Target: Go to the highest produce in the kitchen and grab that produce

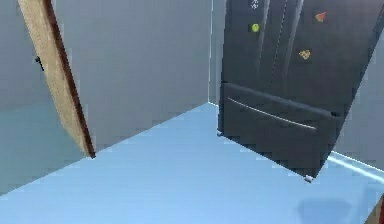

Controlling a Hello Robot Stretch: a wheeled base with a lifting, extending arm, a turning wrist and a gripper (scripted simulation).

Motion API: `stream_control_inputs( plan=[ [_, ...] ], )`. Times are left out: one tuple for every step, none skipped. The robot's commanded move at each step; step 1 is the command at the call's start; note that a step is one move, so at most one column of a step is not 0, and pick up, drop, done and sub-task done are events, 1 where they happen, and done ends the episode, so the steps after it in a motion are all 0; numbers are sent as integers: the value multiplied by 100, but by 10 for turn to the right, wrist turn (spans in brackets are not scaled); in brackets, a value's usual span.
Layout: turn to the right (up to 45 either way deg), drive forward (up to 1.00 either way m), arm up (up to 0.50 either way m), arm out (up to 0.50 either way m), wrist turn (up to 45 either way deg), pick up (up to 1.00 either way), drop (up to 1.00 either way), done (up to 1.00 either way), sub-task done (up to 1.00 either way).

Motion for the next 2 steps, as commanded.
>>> stream_control_inputs(
  plan=[
    [0, 20, 0, 0, 0, 0, 0, 0, 0],
    [420, 0, 0, 0, 0, 0, 0, 0, 0]
  ],
)
